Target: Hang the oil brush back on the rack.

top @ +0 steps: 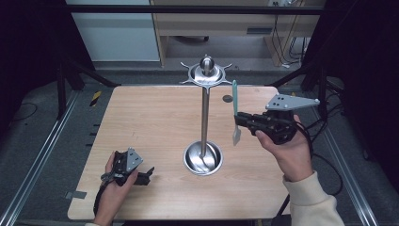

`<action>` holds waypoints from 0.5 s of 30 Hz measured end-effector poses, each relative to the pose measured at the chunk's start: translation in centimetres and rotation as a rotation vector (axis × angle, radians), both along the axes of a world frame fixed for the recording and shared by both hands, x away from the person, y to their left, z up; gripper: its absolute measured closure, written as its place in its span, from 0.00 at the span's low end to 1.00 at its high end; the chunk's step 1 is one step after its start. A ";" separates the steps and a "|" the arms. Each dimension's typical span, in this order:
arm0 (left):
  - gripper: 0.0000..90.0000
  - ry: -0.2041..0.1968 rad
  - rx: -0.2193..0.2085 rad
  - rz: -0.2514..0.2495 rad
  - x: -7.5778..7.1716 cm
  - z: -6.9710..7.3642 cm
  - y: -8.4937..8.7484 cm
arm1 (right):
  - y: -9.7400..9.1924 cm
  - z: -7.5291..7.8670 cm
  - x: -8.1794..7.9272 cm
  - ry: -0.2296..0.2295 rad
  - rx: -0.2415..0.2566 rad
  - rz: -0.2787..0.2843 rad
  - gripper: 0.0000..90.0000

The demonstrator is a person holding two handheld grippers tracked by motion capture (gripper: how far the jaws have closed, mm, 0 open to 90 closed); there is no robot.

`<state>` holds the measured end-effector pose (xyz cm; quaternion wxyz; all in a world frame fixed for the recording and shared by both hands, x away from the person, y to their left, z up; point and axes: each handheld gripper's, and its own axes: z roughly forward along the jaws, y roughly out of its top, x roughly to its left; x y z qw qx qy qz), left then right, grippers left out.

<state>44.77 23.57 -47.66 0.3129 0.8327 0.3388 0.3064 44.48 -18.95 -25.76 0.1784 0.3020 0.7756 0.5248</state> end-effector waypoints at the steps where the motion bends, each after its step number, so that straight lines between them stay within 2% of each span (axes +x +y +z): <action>1: 0.02 0.000 0.000 0.000 0.0 0.0 0.0 | -0.1 0.1 -0.1 0.003 -0.005 -0.002 0.91; 9: 0.02 0.002 0.002 -0.003 0.0 0.0 -0.1 | -0.6 1.4 -0.3 0.054 -0.069 0.007 0.91; 15: 0.02 0.000 0.001 -0.001 0.0 0.0 0.0 | -0.6 1.7 -0.3 0.064 -0.072 0.011 0.91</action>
